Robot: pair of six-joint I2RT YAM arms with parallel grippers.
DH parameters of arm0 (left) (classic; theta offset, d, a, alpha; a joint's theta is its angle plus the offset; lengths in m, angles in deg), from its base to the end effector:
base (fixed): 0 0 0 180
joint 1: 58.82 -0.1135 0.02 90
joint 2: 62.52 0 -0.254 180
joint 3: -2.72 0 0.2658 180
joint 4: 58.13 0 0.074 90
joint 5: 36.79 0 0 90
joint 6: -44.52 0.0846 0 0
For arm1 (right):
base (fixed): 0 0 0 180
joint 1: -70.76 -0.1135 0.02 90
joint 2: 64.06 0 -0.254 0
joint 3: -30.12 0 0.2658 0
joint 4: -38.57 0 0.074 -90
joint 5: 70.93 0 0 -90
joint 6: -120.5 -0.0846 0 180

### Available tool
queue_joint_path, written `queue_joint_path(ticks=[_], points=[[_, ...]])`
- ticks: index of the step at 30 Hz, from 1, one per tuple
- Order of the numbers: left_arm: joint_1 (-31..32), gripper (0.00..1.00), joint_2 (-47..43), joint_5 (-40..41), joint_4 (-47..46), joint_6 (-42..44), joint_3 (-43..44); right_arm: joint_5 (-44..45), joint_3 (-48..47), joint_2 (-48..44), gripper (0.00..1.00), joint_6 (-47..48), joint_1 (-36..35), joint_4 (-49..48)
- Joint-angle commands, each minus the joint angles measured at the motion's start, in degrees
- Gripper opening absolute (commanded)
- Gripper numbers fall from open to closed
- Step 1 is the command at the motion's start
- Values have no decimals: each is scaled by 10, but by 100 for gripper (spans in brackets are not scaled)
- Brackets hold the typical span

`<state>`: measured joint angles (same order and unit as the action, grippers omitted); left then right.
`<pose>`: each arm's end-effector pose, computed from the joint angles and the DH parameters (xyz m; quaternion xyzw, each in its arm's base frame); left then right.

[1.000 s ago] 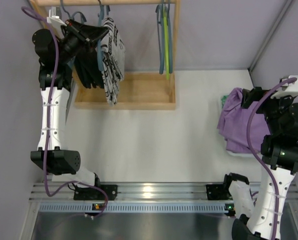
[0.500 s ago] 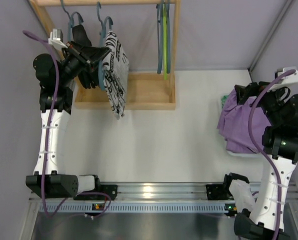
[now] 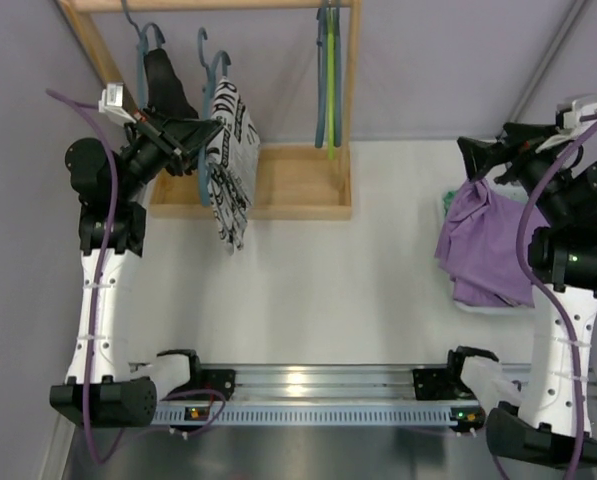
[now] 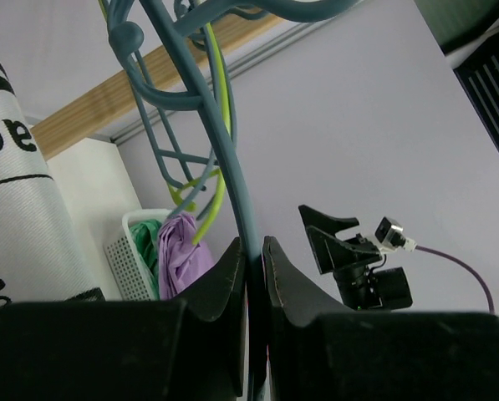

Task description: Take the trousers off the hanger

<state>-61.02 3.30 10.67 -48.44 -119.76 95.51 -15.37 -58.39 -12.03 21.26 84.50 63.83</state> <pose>0.2850 -0.0463 0.5063 -0.1125 0.6147 -0.6154 0.4803 0.2236 -0.0054 0.4997 -0.1035 0.6396 0.1587 0.7450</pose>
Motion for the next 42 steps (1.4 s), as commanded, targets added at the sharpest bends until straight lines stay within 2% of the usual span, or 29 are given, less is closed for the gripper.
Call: queue_joint_path(ticks=[1,5,6,15,22,27,35,42], points=[[3,0,-61,0,-126,7,8,42,-45,20,99,31,-69,-46],[2,0,-75,5,-126,-23,-3,134,-79,60,99,83,-229,-46],[3,0,-77,6,-126,-25,-6,146,-85,67,99,86,-251,-52],[3,0,-97,17,-126,-48,-22,331,-123,155,99,264,-566,-88],[3,0,-103,26,-111,-61,-31,449,-96,237,99,265,-750,-192],[3,0,-105,26,-90,-66,-26,474,-74,280,99,296,-803,-257],[3,0,-100,33,-90,-86,-3,505,-43,342,99,320,-812,-307],[3,0,-97,32,-90,-91,3,521,-58,388,99,323,-815,-340]])
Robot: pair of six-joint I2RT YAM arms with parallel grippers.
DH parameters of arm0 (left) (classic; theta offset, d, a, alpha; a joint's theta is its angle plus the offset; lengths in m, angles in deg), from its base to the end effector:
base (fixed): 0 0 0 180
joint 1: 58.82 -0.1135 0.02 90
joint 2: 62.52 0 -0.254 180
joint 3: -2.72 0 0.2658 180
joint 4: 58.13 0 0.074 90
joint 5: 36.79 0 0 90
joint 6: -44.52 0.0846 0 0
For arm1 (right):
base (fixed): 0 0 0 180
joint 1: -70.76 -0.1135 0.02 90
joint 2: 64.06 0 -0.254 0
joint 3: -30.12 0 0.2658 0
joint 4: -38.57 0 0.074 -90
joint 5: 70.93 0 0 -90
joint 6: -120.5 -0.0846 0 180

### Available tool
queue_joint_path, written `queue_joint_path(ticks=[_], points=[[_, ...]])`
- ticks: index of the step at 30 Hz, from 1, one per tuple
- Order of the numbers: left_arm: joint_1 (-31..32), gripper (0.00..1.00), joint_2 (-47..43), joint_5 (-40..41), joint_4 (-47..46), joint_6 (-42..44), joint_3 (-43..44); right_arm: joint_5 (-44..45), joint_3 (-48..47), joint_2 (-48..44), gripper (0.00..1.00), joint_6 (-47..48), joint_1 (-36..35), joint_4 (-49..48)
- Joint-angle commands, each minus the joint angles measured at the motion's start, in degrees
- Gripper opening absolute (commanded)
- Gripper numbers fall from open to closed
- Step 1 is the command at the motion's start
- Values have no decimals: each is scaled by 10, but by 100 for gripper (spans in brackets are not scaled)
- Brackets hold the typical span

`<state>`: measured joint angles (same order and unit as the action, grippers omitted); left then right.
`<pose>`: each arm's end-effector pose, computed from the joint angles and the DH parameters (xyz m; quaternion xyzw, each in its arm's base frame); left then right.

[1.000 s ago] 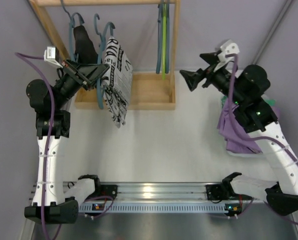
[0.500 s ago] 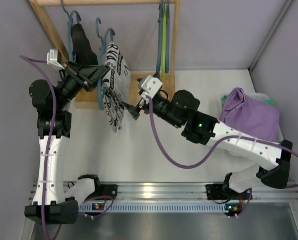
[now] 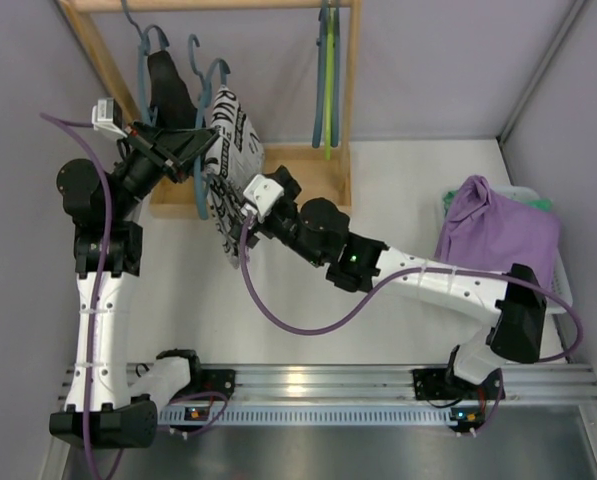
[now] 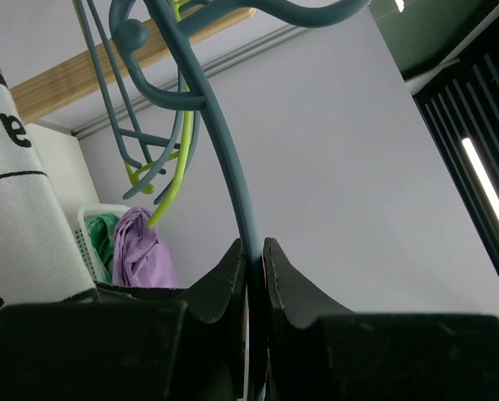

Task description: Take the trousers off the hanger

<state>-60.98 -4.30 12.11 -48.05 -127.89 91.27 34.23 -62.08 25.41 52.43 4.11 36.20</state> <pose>0.2468 -0.0463 0.5113 -0.1472 0.5899 -0.6485 0.4580 0.1940 0.3935 0.3940 -0.3975 0.5469 0.1959 0.7103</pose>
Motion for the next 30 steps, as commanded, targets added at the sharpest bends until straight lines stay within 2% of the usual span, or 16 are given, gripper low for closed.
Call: queue_joint_path(ticks=[1,9,21,24,26,27,28,30], points=[[2,0,-21,18,-94,-11,46,43,-29,19,99,14,-11,-68],[2,0,-31,16,-93,-21,34,77,-54,51,99,55,2,-124],[1,0,-38,16,-93,-26,26,81,-114,94,82,79,31,-156],[3,0,-38,15,-93,-27,26,79,-118,93,69,83,35,-159],[3,0,-38,14,-93,-28,25,75,-122,94,53,87,37,-159],[2,0,-40,13,-93,-27,25,73,-129,94,45,87,38,-156],[3,0,-42,13,-93,-28,23,72,-135,94,28,88,41,-153],[2,0,-44,12,-93,-23,14,72,-151,94,10,88,42,-141]])
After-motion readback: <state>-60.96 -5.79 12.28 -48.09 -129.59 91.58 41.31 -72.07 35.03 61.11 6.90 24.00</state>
